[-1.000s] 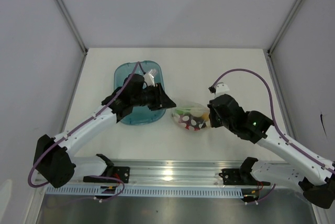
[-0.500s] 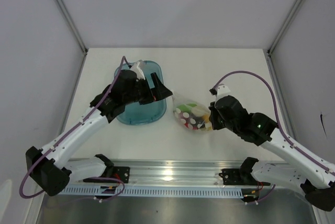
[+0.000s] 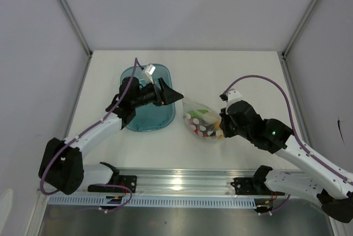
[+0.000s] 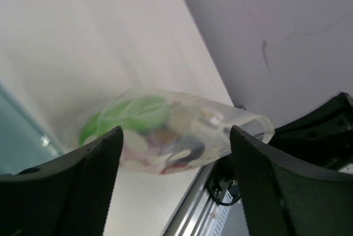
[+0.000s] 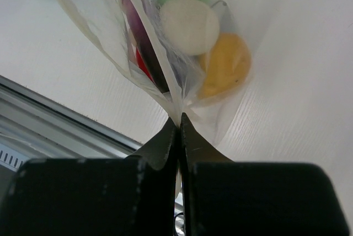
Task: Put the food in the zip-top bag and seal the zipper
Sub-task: Adjust the zipper food storage bag at the center of the board, then zip the zipper food storage bag at the center of the board.
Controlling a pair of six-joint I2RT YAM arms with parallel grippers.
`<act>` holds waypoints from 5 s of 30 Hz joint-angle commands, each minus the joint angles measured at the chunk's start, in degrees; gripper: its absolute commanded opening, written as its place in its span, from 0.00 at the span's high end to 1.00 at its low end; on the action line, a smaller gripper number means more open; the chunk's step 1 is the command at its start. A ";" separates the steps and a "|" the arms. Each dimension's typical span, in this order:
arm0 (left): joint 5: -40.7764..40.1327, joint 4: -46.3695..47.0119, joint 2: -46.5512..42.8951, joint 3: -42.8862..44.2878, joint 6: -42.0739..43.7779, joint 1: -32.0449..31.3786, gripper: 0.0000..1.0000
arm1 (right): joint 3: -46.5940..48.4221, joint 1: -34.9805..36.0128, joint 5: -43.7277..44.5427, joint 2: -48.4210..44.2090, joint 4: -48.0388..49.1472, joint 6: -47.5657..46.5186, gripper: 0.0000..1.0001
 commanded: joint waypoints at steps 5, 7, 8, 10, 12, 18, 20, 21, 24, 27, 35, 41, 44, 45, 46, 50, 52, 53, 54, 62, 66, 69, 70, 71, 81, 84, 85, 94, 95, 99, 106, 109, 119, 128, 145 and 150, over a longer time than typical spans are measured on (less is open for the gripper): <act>15.03 36.48 8.05 -3.91 5.59 0.05 0.09 | 1.31 -0.38 -2.65 -0.13 0.90 -1.69 1.00; 13.88 36.23 8.40 -3.92 8.57 0.14 0.07 | 1.57 -0.56 -2.92 -0.57 0.64 -1.69 1.00; 13.00 37.10 8.75 -4.62 9.37 0.31 0.08 | 1.66 -0.64 -3.01 -0.74 0.55 -1.69 1.00; 11.77 41.13 8.76 -7.33 11.22 0.93 0.07 | 1.66 -0.73 -3.27 -1.01 0.46 -1.95 1.00; 12.89 49.47 9.19 -9.79 11.66 1.72 0.07 | 1.83 -1.08 -3.62 -0.92 -0.15 -2.04 1.00; 30.80 68.66 20.59 -7.35 7.20 3.57 0.11 | 2.01 -1.79 -6.78 -1.01 -0.24 -3.27 1.00; 32.94 78.02 24.12 -7.35 0.27 4.18 0.12 | 2.45 -2.14 -7.22 -0.92 -0.59 -3.62 1.00; 34.16 82.94 25.96 -6.65 -2.28 4.53 0.13 | 2.97 -2.40 -7.66 -0.83 -1.03 -3.79 1.00; 38.39 82.90 28.88 -5.68 -0.22 4.71 0.17 | 3.59 -3.10 -8.89 -1.18 -1.56 -4.41 1.00; 38.48 82.99 26.87 -7.26 2.95 4.71 0.18 | 3.68 -3.81 -9.77 -1.36 -2.17 -4.67 1.00; 37.34 82.81 23.79 -7.09 6.48 4.62 0.21 | 3.94 -4.86 -11.00 -1.19 -1.91 -4.76 1.00; 31.72 82.72 24.93 -5.24 9.12 5.59 0.14 | 4.82 -4.95 -11.27 -0.92 -2.53 -4.85 1.00; 30.22 82.72 25.72 -3.58 9.91 5.59 0.10 | 5.35 -4.95 -11.36 -1.01 -3.06 -4.85 1.00; 30.05 82.72 25.89 -3.40 10.52 5.68 0.10 | 5.52 -4.95 -11.36 -1.01 -3.14 -4.76 1.00; 29.44 82.29 25.98 -2.70 10.96 5.68 0.10 | 5.53 -4.95 -11.44 -0.92 -3.23 -4.85 1.00; 28.90 80.44 26.42 -0.25 12.02 5.59 0.08 | 5.35 -4.86 -11.79 -0.75 -3.14 -4.85 1.00; 29.78 80.44 27.56 1.78 10.70 5.24 0.06 | 4.91 -4.95 -11.88 -0.57 -2.88 -4.85 1.00; 30.30 80.18 28.52 2.83 10.53 5.24 0.06 | 4.82 -4.95 -12.06 -0.57 -2.71 -4.85 1.00; 30.83 80.35 29.14 3.98 9.83 5.06 0.05 | 4.82 -4.95 -12.23 -0.40 -2.53 -4.85 1.00; 39.10 82.81 35.21 11.11 3.75 3.74 0.07 | 4.82 -4.95 -12.06 -0.13 -2.79 -4.76 1.00; 41.38 82.81 35.92 11.37 3.23 3.39 0.09 | 4.82 -4.95 -11.80 -0.39 -2.88 -4.76 1.00; 41.91 82.72 35.65 9.97 3.84 3.04 0.09 | 4.65 -5.04 -11.88 -0.13 -2.71 -4.85 1.00; 42.00 82.81 35.39 9.70 3.93 2.95 0.10 | 4.56 -4.95 -11.97 -0.13 -2.62 -4.85 1.00; 42.35 82.81 35.39 9.61 3.93 2.69 0.10 | 4.56 -4.95 -12.15 0.04 -2.62 -4.85 1.00; 43.58 82.81 34.86 8.31 3.31 0.32 0.48 | 4.73 -5.22 -11.71 -0.13 -2.44 -4.94 1.00; 42.62 82.72 33.29 5.14 4.63 0.49 0.60 | 4.73 -5.30 -11.27 -0.22 -2.44 -4.76 1.00; 42.53 82.81 32.84 4.09 4.81 0.49 0.62 | 4.73 -5.39 -11.01 -0.31 -2.53 -4.85 1.00; 38.66 82.72 27.05 -5.32 6.39 0.58 0.95 | 5.79 -8.11 -9.69 1.36 -2.79 -4.59 1.00; 38.14 82.81 26.60 -6.02 6.57 0.40 0.99 | 5.96 -8.46 -9.77 1.71 -2.79 -4.76 1.00; 34.89 82.72 24.49 -8.40 6.57 -0.21 0.99 | 7.71 -11.27 -9.60 3.91 -3.49 -5.81 0.80; 27.34 66.29 13.72 -11.13 11.71 -4.33 0.99 | 18.77 -11.90 -9.25 10.06 -5.87 -11.17 0.24; 22.86 45.36 8.07 -7.11 24.35 -8.45 1.00 | 23.17 -11.11 -12.40 13.47 -5.43 -14.32 0.01; 25.12 40.44 8.93 -6.29 18.09 -10.32 0.99 | 32.50 -1.97 -15.21 21.13 -1.74 -22.85 0.01; 25.31 31.05 7.18 -4.01 20.45 -10.32 0.99 | 33.65 -1.88 -22.96 21.49 -2.35 -25.94 0.29; 22.40 22.34 1.37 -2.60 22.74 -11.02 0.99 | 32.42 3.22 -20.33 25.00 -0.68 -24.62 0.51; 22.66 22.87 1.46 -2.96 22.56 -11.11 1.00 | 32.51 3.22 -18.65 25.27 -0.33 -25.33 0.52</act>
